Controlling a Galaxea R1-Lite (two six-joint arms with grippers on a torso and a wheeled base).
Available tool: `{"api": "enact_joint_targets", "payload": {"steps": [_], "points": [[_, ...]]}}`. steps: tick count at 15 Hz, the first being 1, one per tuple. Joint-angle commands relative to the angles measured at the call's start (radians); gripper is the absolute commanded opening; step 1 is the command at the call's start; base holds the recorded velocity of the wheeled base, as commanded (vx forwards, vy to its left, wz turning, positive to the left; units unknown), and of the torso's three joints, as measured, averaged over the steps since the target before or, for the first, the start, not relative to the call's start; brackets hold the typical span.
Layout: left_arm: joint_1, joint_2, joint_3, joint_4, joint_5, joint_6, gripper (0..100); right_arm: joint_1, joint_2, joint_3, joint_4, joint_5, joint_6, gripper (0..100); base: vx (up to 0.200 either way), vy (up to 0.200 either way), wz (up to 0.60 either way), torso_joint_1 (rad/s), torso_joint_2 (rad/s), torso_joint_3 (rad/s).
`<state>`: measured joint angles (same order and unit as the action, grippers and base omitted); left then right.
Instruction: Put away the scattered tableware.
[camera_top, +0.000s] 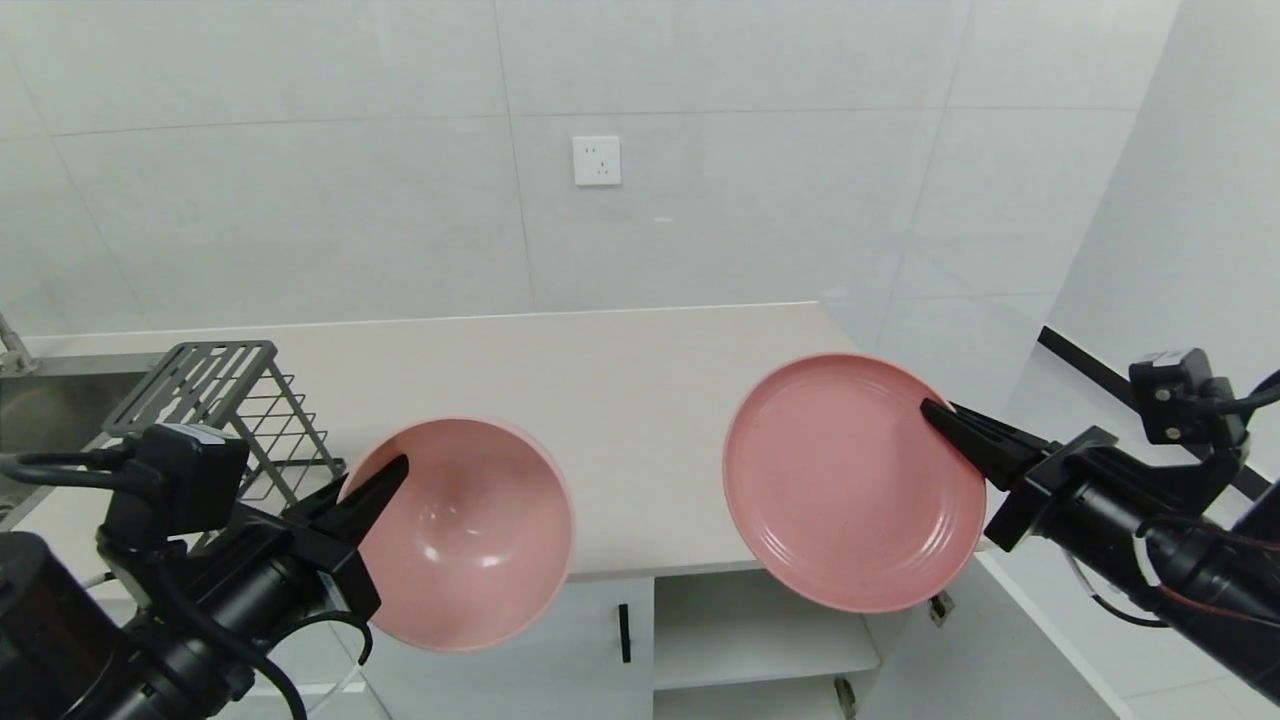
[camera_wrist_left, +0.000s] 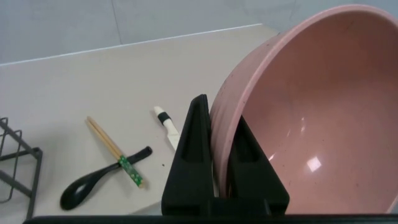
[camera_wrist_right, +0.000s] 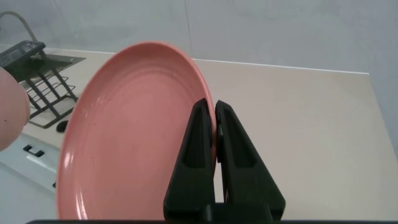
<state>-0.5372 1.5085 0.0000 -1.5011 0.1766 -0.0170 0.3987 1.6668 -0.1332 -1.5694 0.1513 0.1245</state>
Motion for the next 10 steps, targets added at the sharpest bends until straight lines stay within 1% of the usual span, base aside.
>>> {"api": "enact_joint_targets", "payload": {"steps": [1,3,6,7,10], "points": [[0.000,-0.004,0.000,-0.001,0.000,0.000,0,0.003,0.008,-0.002,-0.001,0.001,0.000,0,-0.200,0.000,0.00,0.002,0.00,0.012],[-0.001,-0.001,0.000,0.001,0.001,-0.001,0,0.008,0.008,-0.002,-0.001,0.001,0.000,0,-0.200,0.000,0.00,0.002,0.01,0.002],[-0.029,-0.001,0.000,0.021,0.001,-0.003,0,0.017,0.010,0.000,-0.001,0.001,0.000,0,0.000,0.000,0.00,0.000,0.00,0.000],[-0.030,-0.004,0.000,0.028,0.001,-0.003,0,0.017,0.010,0.001,-0.001,0.001,0.000,0,0.000,0.000,0.00,-0.100,0.12,0.080],[-0.030,-0.007,0.000,0.027,0.001,-0.003,0,0.023,0.010,0.004,-0.001,0.001,-0.002,0,0.000,0.000,0.00,-0.157,0.36,0.163]]}}
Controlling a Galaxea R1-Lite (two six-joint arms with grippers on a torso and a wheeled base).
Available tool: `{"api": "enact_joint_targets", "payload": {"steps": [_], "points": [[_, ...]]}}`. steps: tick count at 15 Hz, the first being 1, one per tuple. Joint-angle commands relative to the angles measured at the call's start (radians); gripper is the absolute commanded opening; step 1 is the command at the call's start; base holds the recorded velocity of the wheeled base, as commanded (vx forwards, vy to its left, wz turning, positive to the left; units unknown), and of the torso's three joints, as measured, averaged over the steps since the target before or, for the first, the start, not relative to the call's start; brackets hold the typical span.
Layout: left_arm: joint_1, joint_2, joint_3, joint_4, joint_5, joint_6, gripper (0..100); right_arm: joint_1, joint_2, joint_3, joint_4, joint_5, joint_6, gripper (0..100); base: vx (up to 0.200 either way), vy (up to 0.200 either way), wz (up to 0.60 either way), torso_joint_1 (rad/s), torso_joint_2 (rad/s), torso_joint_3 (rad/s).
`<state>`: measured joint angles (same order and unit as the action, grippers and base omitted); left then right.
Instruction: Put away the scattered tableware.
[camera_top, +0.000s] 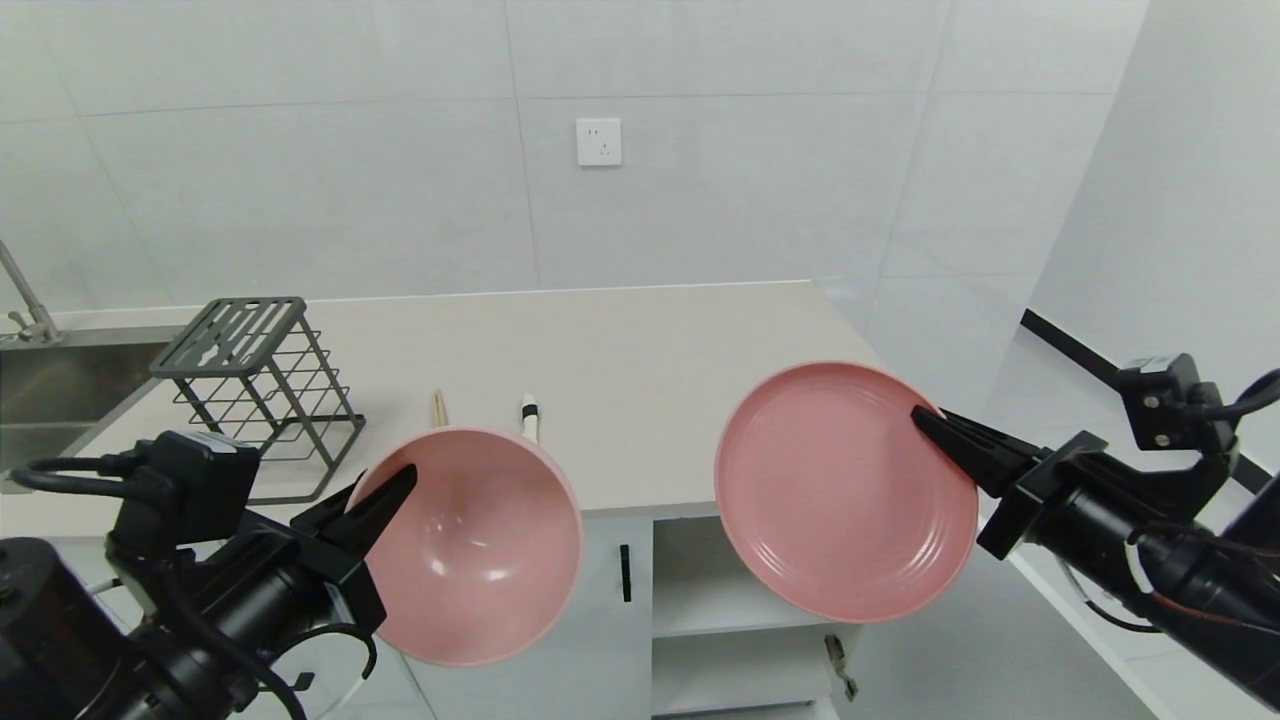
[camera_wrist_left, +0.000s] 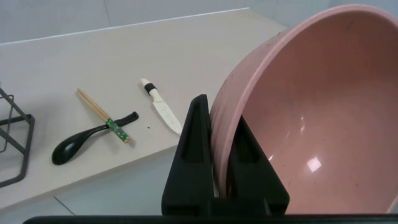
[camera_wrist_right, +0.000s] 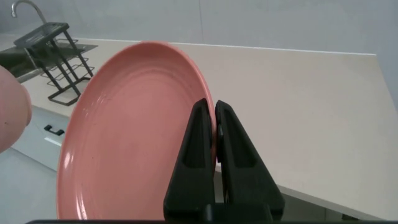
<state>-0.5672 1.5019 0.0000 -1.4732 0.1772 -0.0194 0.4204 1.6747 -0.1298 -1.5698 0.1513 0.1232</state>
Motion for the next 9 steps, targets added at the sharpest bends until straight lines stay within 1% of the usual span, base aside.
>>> {"api": "enact_joint_targets", "payload": {"steps": [1,4,9], "points": [[0.000,0.001,0.000,0.001,0.001,-0.001,0,0.003,0.002,0.002,-0.001,0.001,0.000,0,0.000,0.000,0.00,-0.198,0.39,0.203],[0.000,0.000,0.000,0.002,0.001,-0.001,0,0.008,0.003,0.006,-0.001,0.001,0.000,0,0.000,0.000,0.00,-0.234,0.46,0.230],[0.000,0.003,0.000,0.002,0.001,-0.001,0,0.008,0.005,0.007,-0.001,0.001,0.000,0,0.000,0.000,0.00,-0.280,0.55,0.267]]}}
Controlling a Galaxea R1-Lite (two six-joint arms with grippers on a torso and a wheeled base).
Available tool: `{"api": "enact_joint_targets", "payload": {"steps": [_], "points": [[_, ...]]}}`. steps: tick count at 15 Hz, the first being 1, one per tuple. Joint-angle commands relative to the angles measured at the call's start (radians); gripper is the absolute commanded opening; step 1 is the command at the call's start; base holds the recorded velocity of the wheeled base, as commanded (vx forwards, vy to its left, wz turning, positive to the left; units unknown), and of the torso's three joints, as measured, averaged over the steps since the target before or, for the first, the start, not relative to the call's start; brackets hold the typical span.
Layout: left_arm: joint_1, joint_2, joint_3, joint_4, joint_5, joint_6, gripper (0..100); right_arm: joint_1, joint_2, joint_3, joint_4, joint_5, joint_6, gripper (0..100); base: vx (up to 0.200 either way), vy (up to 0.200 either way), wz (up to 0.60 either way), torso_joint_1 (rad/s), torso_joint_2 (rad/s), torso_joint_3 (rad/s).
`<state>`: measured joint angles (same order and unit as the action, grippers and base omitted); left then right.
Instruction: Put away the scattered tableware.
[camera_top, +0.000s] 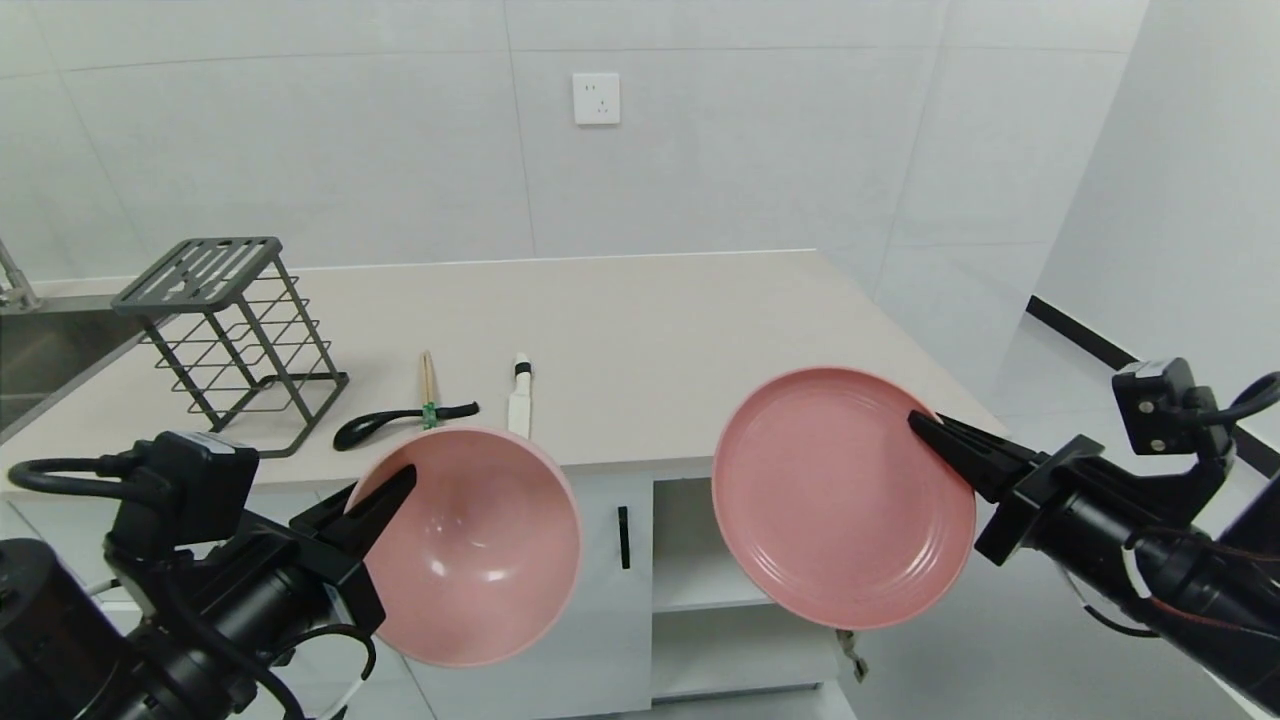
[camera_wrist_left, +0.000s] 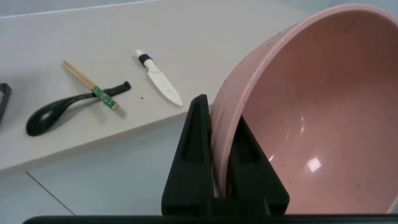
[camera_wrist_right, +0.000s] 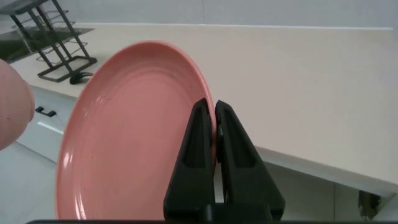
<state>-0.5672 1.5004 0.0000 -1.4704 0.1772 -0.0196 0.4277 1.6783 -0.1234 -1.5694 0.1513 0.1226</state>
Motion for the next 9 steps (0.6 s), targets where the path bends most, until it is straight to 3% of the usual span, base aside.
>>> {"api": "enact_joint_targets", "payload": {"steps": [1,9], "points": [[0.000,0.006,0.000,-0.001,0.001,0.000,0,0.000,0.003,0.001,-0.001,0.001,0.000,0,0.000,0.000,0.00,-0.286,0.55,0.276],[0.000,0.009,0.000,0.025,-0.001,0.001,0,-0.001,0.018,0.008,-0.001,0.001,-0.047,0,0.000,0.000,0.00,-0.265,0.51,0.246]]}}
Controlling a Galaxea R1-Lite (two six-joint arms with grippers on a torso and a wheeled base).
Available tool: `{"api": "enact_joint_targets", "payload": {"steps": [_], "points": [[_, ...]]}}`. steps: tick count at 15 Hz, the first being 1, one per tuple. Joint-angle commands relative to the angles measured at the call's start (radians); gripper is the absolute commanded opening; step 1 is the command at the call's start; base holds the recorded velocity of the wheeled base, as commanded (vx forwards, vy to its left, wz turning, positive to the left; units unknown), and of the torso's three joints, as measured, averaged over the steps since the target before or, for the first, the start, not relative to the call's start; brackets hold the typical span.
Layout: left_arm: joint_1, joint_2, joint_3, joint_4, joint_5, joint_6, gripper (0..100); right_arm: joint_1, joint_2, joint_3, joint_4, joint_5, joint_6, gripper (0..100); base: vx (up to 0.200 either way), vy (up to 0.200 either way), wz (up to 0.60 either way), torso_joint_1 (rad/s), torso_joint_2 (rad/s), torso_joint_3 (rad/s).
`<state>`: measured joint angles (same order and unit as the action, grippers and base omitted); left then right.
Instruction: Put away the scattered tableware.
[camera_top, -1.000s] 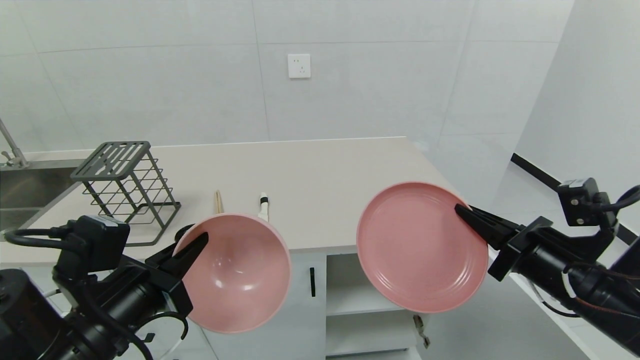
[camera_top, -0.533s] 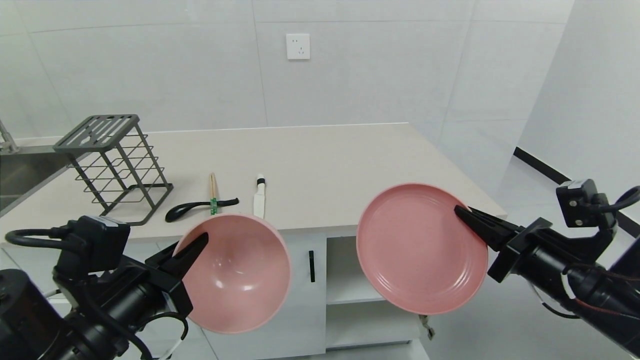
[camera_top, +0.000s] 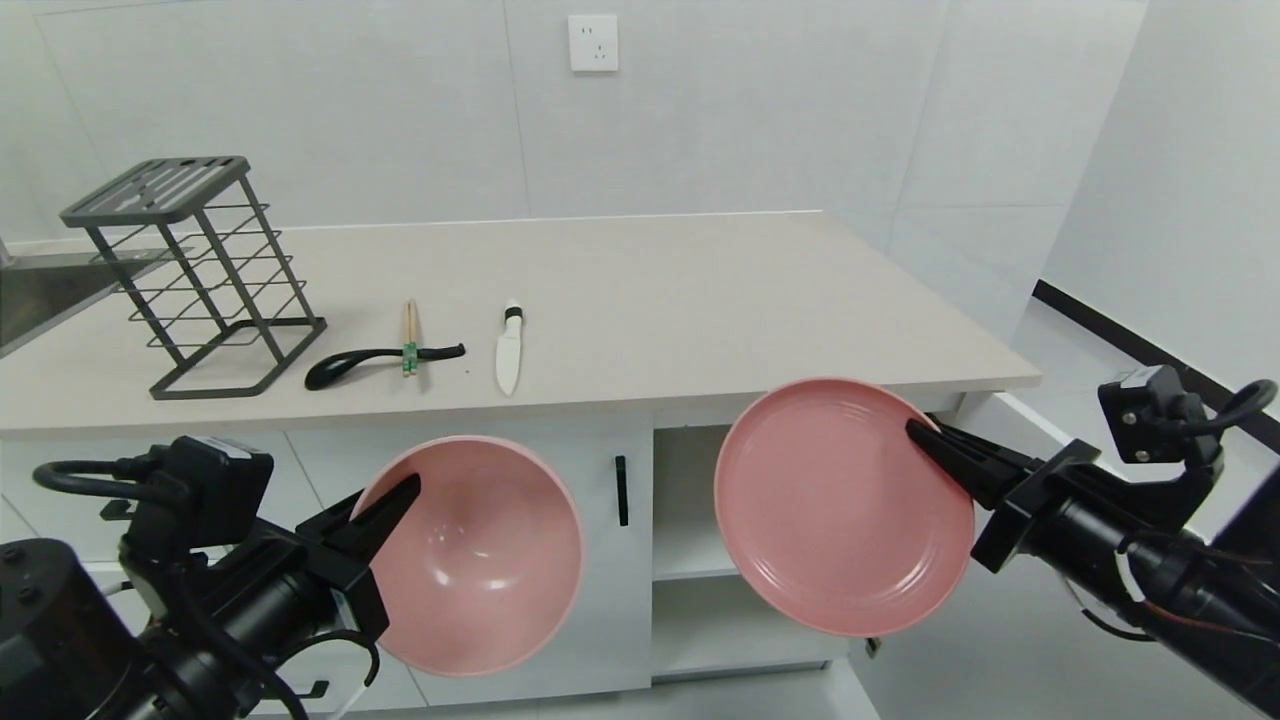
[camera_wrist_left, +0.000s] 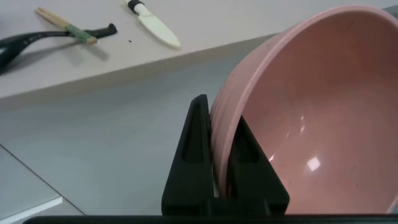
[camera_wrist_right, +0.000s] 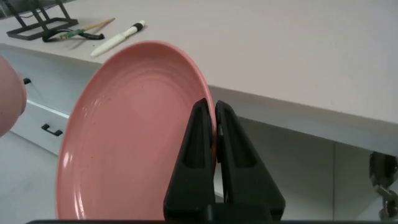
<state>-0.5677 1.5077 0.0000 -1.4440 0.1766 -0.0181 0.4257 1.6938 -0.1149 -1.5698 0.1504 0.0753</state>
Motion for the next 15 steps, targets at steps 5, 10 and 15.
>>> {"api": "enact_joint_targets", "payload": {"steps": [5,10,15], "points": [[0.000,0.002,0.000,0.034,0.000,0.000,0,0.001,0.027,0.000,-0.001,0.000,0.000,0,0.000,0.000,0.00,-0.252,0.48,0.229],[0.009,-0.006,0.000,0.039,0.000,0.000,0,0.001,0.033,0.000,-0.001,0.000,0.000,0,0.000,0.000,0.00,-0.252,0.41,0.175],[0.008,-0.006,0.000,0.062,0.000,0.000,0,-0.002,0.061,0.001,-0.001,0.000,0.001,0,0.000,0.000,0.00,-0.239,0.32,0.125]]}}
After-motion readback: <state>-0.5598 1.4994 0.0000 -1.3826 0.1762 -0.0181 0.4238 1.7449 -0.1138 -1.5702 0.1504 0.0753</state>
